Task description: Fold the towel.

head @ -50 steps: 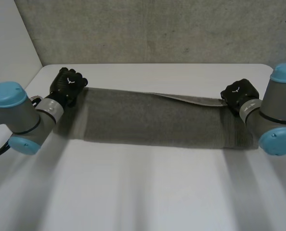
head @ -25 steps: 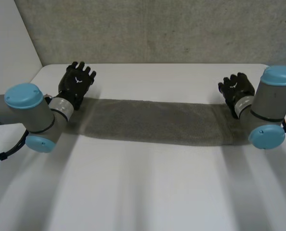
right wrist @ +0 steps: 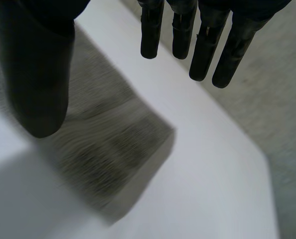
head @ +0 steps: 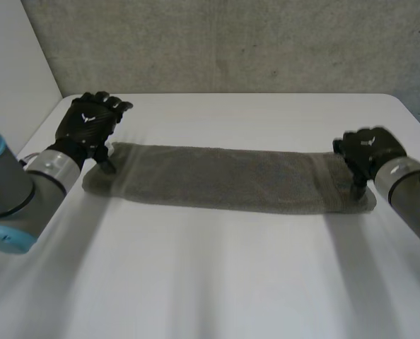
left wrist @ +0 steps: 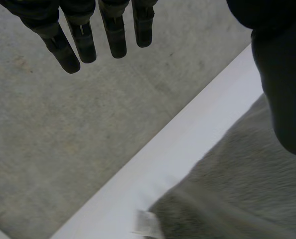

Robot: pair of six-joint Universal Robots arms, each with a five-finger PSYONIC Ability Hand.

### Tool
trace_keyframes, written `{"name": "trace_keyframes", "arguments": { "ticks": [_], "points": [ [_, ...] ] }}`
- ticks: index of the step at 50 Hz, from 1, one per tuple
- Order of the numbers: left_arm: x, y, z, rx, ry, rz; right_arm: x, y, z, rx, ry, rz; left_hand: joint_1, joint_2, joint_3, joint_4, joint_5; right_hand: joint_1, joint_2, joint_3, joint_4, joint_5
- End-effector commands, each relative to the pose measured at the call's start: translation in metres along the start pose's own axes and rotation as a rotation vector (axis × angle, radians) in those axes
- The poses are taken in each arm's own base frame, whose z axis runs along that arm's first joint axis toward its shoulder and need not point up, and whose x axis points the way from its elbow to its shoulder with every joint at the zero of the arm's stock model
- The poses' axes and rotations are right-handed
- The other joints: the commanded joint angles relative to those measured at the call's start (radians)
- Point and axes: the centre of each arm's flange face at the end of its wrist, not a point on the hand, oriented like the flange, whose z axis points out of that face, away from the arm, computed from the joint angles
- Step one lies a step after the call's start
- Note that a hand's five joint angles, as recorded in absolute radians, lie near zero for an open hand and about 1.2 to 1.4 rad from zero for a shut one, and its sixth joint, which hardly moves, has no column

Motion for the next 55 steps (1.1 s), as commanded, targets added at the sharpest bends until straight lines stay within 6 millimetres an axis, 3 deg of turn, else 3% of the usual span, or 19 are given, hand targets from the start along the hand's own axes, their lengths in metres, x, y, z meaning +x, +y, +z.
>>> {"name": "trace_keyframes", "arguments": {
  "ticks": [1, 6, 15, 17, 18, 20, 23, 26, 37, 39, 43, 45, 48, 49, 50, 51, 53, 54, 55],
  "points": [
    [0.006, -0.004, -0.035, -0.021, 0.031, -0.074, -0.011, 0.029, 0.001, -0.039, -0.028, 0.055, -0.059, -0.048, -0.038, -0.054, -0.192, 0.026, 0.049, 0.038, 0.029, 0.010],
    [0.012, -0.005, -0.052, -0.039, 0.039, -0.124, -0.008, 0.042, 0.011, -0.010, 0.001, 0.065, -0.065, -0.054, -0.044, -0.060, -0.198, 0.035, 0.057, 0.047, 0.038, 0.019],
    [0.015, 0.002, -0.061, -0.068, 0.040, -0.162, -0.008, 0.071, 0.037, -0.048, -0.002, 0.072, -0.065, -0.054, -0.044, -0.060, -0.198, 0.158, 0.181, 0.170, 0.162, 0.142],
    [0.016, 0.004, -0.062, -0.075, 0.039, -0.166, -0.003, 0.074, 0.043, -0.052, 0.007, 0.076, -0.065, -0.054, -0.044, -0.060, -0.198, 0.409, 0.431, 0.421, 0.412, 0.393],
    [0.016, 0.004, -0.062, -0.075, 0.039, -0.166, -0.003, 0.074, 0.043, -0.052, 0.007, 0.076, -0.065, -0.054, -0.044, -0.060, -0.198, 0.411, 0.433, 0.423, 0.414, 0.395],
    [0.016, 0.004, -0.062, -0.075, 0.039, -0.166, 0.000, 0.077, 0.047, -0.059, 0.014, 0.080, -0.068, -0.057, -0.047, -0.063, -0.201, 0.788, 0.810, 0.800, 0.791, 0.772],
    [0.016, 0.004, -0.062, -0.074, 0.039, -0.166, 0.004, 0.080, 0.051, -0.066, 0.029, 0.078, -0.068, -0.057, -0.047, -0.063, -0.201, 1.019, 1.042, 1.031, 1.023, 1.003],
    [0.015, 0.003, -0.062, -0.071, 0.038, -0.164, 0.006, 0.080, 0.053, -0.068, 0.041, 0.081, -0.071, -0.060, -0.050, -0.066, -0.204, 1.021, 1.043, 1.033, 1.024, 1.004],
    [0.007, -0.001, -0.063, -0.057, 0.012, -0.157, 0.062, 0.103, 0.057, -0.161, 0.177, 0.017, -0.077, -0.066, -0.055, -0.072, -0.210, 1.021, 1.043, 1.033, 1.024, 1.004],
    [0.007, -0.002, -0.064, -0.056, 0.011, -0.156, 0.090, 0.114, 0.058, -0.201, 0.238, -0.060, -0.077, -0.066, -0.055, -0.072, -0.210, 1.021, 1.043, 1.033, 1.024, 1.004],
    [0.006, -0.002, -0.064, -0.054, 0.008, -0.155, 0.118, 0.113, 0.061, -0.205, 0.312, -0.107, -0.077, -0.066, -0.055, -0.072, -0.210, 1.021, 1.043, 1.033, 1.024, 1.004],
    [0.004, -0.002, -0.064, -0.056, 0.003, -0.155, 0.141, 0.099, 0.064, -0.189, 0.394, -0.124, -0.080, -0.069, -0.058, -0.075, -0.213, 1.021, 1.043, 1.033, 1.024, 1.004],
    [0.002, -0.002, -0.064, -0.054, -0.004, -0.153, 0.148, 0.089, 0.063, -0.172, 0.424, -0.125, -0.077, -0.066, -0.055, -0.072, -0.210, 1.021, 1.043, 1.033, 1.024, 1.004],
    [0.001, -0.004, -0.063, -0.048, -0.006, -0.151, 0.150, 0.072, 0.062, -0.134, 0.441, -0.127, -0.080, -0.069, -0.058, -0.075, -0.213, 1.021, 1.043, 1.033, 1.024, 1.004],
    [0.000, -0.005, -0.064, -0.045, -0.009, -0.149, 0.142, 0.047, 0.060, -0.063, 0.437, -0.128, -0.077, -0.066, -0.055, -0.072, -0.210, 1.021, 1.043, 1.033, 1.024, 1.004],
    [0.000, -0.005, -0.064, -0.045, -0.009, -0.149, 0.142, 0.046, 0.060, -0.062, 0.437, -0.128, -0.077, -0.066, -0.055, -0.072, -0.210, 1.021, 1.043, 1.033, 1.024, 1.004],
    [0.000, -0.008, -0.063, -0.036, -0.009, -0.146, 0.105, -0.009, 0.056, 0.102, 0.383, -0.121, -0.077, -0.066, -0.055, -0.072, -0.210, 1.021, 1.043, 1.033, 1.024, 1.004],
    [0.000, -0.008, -0.063, -0.035, -0.009, -0.146, 0.105, -0.010, 0.056, 0.103, 0.382, -0.121, -0.077, -0.066, -0.055, -0.072, -0.210, 1.021, 1.043, 1.033, 1.024, 1.004],
    [0.000, -0.010, -0.062, -0.028, -0.008, -0.143, 0.082, -0.032, 0.053, 0.174, 0.342, -0.119, -0.077, -0.066, -0.055, -0.072, -0.210, 1.021, 1.043, 1.033, 1.024, 1.004]
  ]
}}
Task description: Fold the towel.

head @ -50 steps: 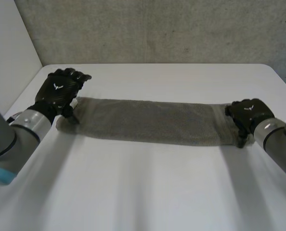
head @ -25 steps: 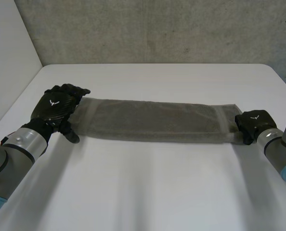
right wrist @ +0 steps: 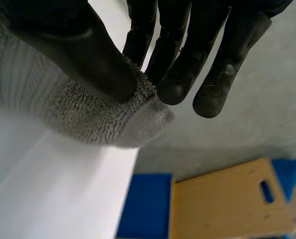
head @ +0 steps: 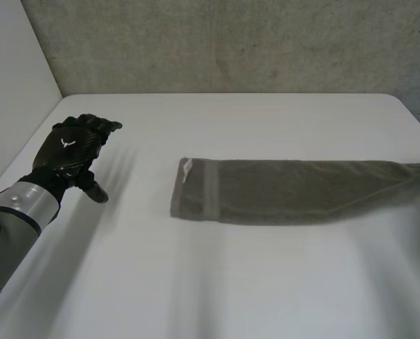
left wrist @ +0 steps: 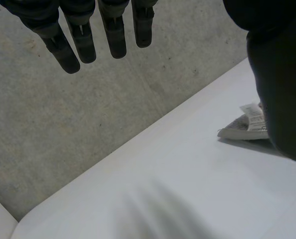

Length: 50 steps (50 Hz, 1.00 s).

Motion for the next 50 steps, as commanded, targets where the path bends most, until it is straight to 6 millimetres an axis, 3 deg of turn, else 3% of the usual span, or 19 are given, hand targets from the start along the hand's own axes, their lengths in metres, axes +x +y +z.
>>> {"name": "trace_keyframes", "arguments": {
  "ticks": [1, 4, 6, 7, 9, 15, 17, 21, 23, 24, 25, 26, 28, 32, 33, 35, 39, 43, 50],
  "points": [
    [-0.001, -0.007, 0.001, 0.022, -0.002, 0.009, -0.054, -0.130, -0.061, 0.363, -0.106, 0.081, -0.077, -0.066, -0.055, -0.072, -0.208, 0.057, 0.099, 0.056, 0.050, 0.060],
    [-0.001, -0.011, 0.002, 0.038, -0.003, 0.015, -0.078, -0.150, -0.081, 0.429, -0.167, 0.083, -0.077, -0.066, -0.055, -0.072, -0.208, 0.057, 0.099, 0.056, 0.050, 0.060],
    [0.000, -0.014, 0.004, 0.059, -0.004, 0.021, -0.139, -0.175, -0.124, 0.548, -0.304, 0.056, -0.074, -0.063, -0.052, -0.069, -0.205, 0.057, 0.099, 0.056, 0.050, 0.060],
    [0.000, -0.014, 0.004, 0.059, -0.004, 0.021, -0.140, -0.175, -0.125, 0.549, -0.305, 0.056, -0.074, -0.063, -0.052, -0.069, -0.205, 0.057, 0.099, 0.056, 0.050, 0.060],
    [0.002, -0.016, 0.005, 0.071, -0.002, 0.025, -0.192, -0.184, -0.164, 0.642, -0.425, 0.019, -0.074, -0.063, -0.052, -0.069, -0.205, 0.057, 0.099, 0.056, 0.050, 0.060],
    [0.006, -0.016, 0.004, 0.073, 0.008, 0.024, -0.239, -0.180, -0.202, 0.710, -0.547, -0.020, -0.074, -0.063, -0.052, -0.069, -0.205, 0.057, 0.099, 0.056, 0.050, 0.060],
    [0.007, -0.013, 0.004, 0.066, 0.012, 0.022, -0.266, -0.166, -0.216, 0.712, -0.636, -0.051, -0.074, -0.063, -0.052, -0.069, -0.205, 0.057, 0.099, 0.056, 0.050, 0.060],
    [0.008, -0.012, 0.005, 0.064, 0.014, 0.021, -0.290, -0.149, -0.225, 0.699, -0.722, -0.089, -0.074, -0.063, -0.052, -0.069, -0.205, 0.057, 0.099, 0.056, 0.050, 0.060],
    [0.007, -0.012, 0.005, 0.066, 0.012, 0.022, -0.291, -0.147, -0.224, 0.689, -0.721, -0.091, -0.074, -0.063, -0.052, -0.069, -0.205, 0.057, 0.099, 0.056, 0.050, 0.060],
    [0.007, -0.013, 0.007, 0.076, 0.011, 0.025, -0.289, -0.147, -0.223, 0.682, -0.718, -0.085, -0.074, -0.063, -0.052, -0.069, -0.205, -0.524, -0.481, -0.525, -0.531, -0.520],
    [0.009, -0.015, 0.008, 0.088, 0.017, 0.029, -0.289, -0.147, -0.223, 0.682, -0.718, -0.085, -0.074, -0.063, -0.052, -0.069, -0.205, -0.529, -0.487, -0.531, -0.537, -0.526],
    [0.009, -0.015, 0.008, 0.088, 0.017, 0.029, -0.285, -0.148, -0.222, 0.675, -0.712, -0.074, -0.074, -0.063, -0.052, -0.069, -0.205, -1.160, -1.117, -1.161, -1.167, -1.157],
    [0.013, -0.020, 0.010, 0.117, 0.028, 0.037, -0.279, -0.149, -0.221, 0.671, -0.710, -0.063, -0.071, -0.060, -0.049, -0.066, -0.202, -1.165, -1.122, -1.166, -1.172, -1.162],
    [0.023, -0.027, 0.012, 0.144, 0.055, 0.043, -0.230, -0.170, -0.219, 0.673, -0.670, 0.079, -0.068, -0.057, -0.047, -0.063, -0.199, -1.165, -1.122, -1.166, -1.172, -1.162],
    [0.027, -0.030, 0.013, 0.155, 0.066, 0.044, -0.230, -0.170, -0.219, 0.673, -0.670, 0.080, -0.065, -0.054, -0.044, -0.060, -0.196, -1.165, -1.122, -1.166, -1.172, -1.162],
    [0.031, -0.033, 0.013, 0.164, 0.077, 0.041, -0.189, -0.172, -0.199, 0.620, -0.614, 0.212, -0.065, -0.054, -0.044, -0.060, -0.196, -1.165, -1.122, -1.166, -1.172, -1.162],
    [0.042, -0.039, 0.017, 0.183, 0.092, 0.027, -0.161, -0.165, -0.185, 0.551, -0.578, 0.312, -0.062, -0.051, -0.041, -0.057, -0.193, -1.165, -1.122, -1.166, -1.172, -1.162],
    [0.056, -0.041, 0.018, 0.189, 0.115, 0.025, -0.143, -0.130, -0.170, 0.373, -0.570, 0.325, -0.059, -0.048, -0.038, -0.054, -0.190, -1.165, -1.122, -1.166, -1.172, -1.162],
    [0.074, -0.040, 0.019, 0.183, 0.144, 0.016, -0.142, -0.078, -0.155, 0.195, -0.574, 0.313, -0.059, -0.048, -0.038, -0.054, -0.190, -1.035, -0.992, -1.036, -1.042, -1.032]
  ]
}}
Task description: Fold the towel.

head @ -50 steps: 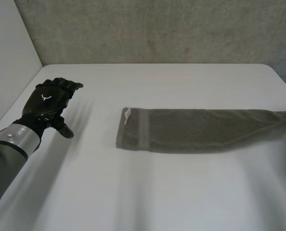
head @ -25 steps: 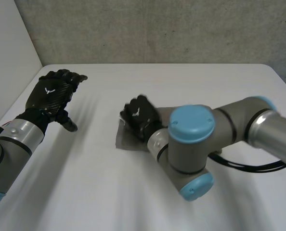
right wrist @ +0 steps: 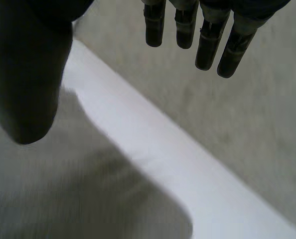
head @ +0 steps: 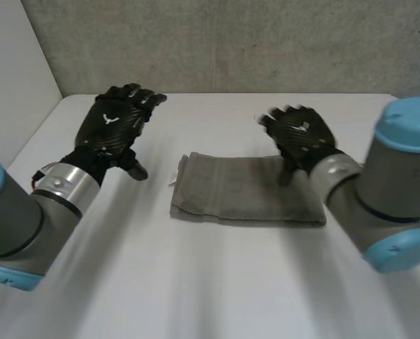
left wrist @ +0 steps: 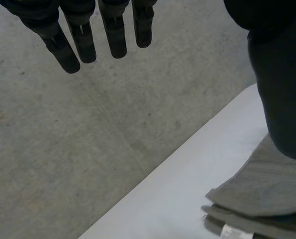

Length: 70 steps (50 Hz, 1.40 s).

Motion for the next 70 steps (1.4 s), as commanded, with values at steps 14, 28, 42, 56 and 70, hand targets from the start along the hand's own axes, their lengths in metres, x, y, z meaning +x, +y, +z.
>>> {"name": "trace_keyframes", "arguments": {
  "ticks": [14, 28, 42, 56, 70],
  "points": [
    [0.036, 0.006, 0.002, -0.018, 0.072, -0.033, 0.023, 0.102, -0.008, -0.208, 0.023, 0.051, -0.053, -0.043, -0.032, -0.048, -0.187, 0.433, 0.413, 0.417, 0.402, 0.432],
    [0.035, 0.011, -0.001, -0.042, 0.053, -0.044, 0.029, 0.111, 0.002, -0.249, 0.081, -0.057, -0.056, -0.045, -0.035, -0.051, -0.189, 1.166, 1.147, 1.151, 1.135, 1.166],
    [0.022, -0.004, 0.007, 0.011, 0.019, -0.025, -0.035, 0.030, 0.010, -0.045, 0.090, -0.579, -0.059, -0.048, -0.038, -0.054, -0.192, 1.166, 1.147, 1.151, 1.135, 1.166],
    [-0.009, -0.022, 0.008, 0.056, -0.082, -0.030, -0.168, 0.049, -0.015, 0.144, -0.370, -0.680, -0.056, -0.045, -0.035, -0.051, -0.189, 1.166, 1.147, 1.151, 1.135, 1.166],
    [-0.007, -0.032, 0.017, 0.096, -0.075, -0.033, -0.116, -0.009, -0.028, 0.184, -0.229, -0.374, -0.053, -0.043, -0.032, -0.048, -0.187, -0.056, -0.075, -0.071, -0.086, -0.056]
  ]
}}
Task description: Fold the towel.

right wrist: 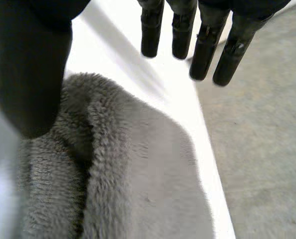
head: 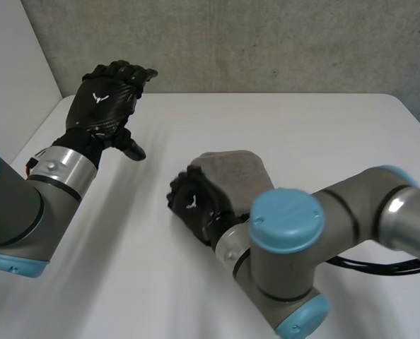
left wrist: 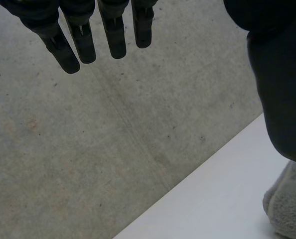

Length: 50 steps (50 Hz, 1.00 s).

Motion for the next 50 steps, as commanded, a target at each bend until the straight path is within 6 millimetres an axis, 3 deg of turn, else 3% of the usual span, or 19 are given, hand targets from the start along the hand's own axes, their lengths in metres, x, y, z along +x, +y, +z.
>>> {"name": "trace_keyframes", "arguments": {
  "ticks": [1, 8, 10, 18, 20, 25, 38, 46, 50],
  "points": [
    [0.004, -0.012, 0.011, 0.047, 0.010, 0.001, 0.056, -0.007, -0.020, 0.009, 0.130, 0.249, -0.050, -0.040, -0.029, -0.045, -0.188, -0.166, -0.171, -0.165, -0.158, -0.123],
    [0.026, -0.016, 0.023, 0.063, 0.037, -0.057, 0.084, 0.020, -0.028, -0.067, 0.194, 0.425, -0.038, -0.028, -0.017, -0.034, -0.176, -0.166, -0.171, -0.165, -0.158, -0.123],
    [0.033, -0.015, 0.026, 0.058, 0.041, -0.076, 0.097, 0.039, -0.031, -0.124, 0.220, 0.518, -0.035, -0.025, -0.014, -0.031, -0.173, -0.166, -0.171, -0.165, -0.158, -0.123],
    [0.071, 0.017, 0.029, -0.093, 0.076, -0.159, 0.123, 0.067, -0.029, -0.178, 0.280, 0.751, -0.033, -0.022, -0.011, -0.028, -0.170, -0.166, -0.171, -0.165, -0.158, -0.123],
    [0.088, 0.034, 0.027, -0.166, 0.091, -0.193, 0.123, 0.072, -0.025, -0.185, 0.275, 0.784, -0.033, -0.022, -0.011, -0.028, -0.170, -0.166, -0.171, -0.165, -0.158, -0.123],
    [0.106, 0.058, 0.025, -0.247, 0.100, -0.235, 0.119, 0.084, -0.014, -0.185, 0.227, 0.842, -0.033, -0.022, -0.011, -0.028, -0.170, -0.166, -0.171, -0.165, -0.158, -0.123],
    [0.127, 0.115, 0.018, -0.373, 0.099, -0.218, 0.087, 0.118, 0.010, -0.258, 0.144, 0.879, -0.035, -0.025, -0.014, -0.031, -0.173, -0.166, -0.171, -0.165, -0.158, -0.123],
    [0.122, 0.109, 0.021, -0.359, 0.076, -0.214, 0.097, 0.112, 0.010, -0.256, 0.140, 0.871, -0.035, -0.025, -0.014, -0.031, -0.173, -0.166, -0.171, -0.165, -0.158, -0.123],
    [0.117, 0.089, 0.025, -0.318, 0.071, -0.218, 0.122, 0.096, 0.000, -0.214, 0.179, 0.853, -0.041, -0.031, -0.020, -0.036, -0.179, -0.166, -0.171, -0.165, -0.158, -0.123]
  ]
}}
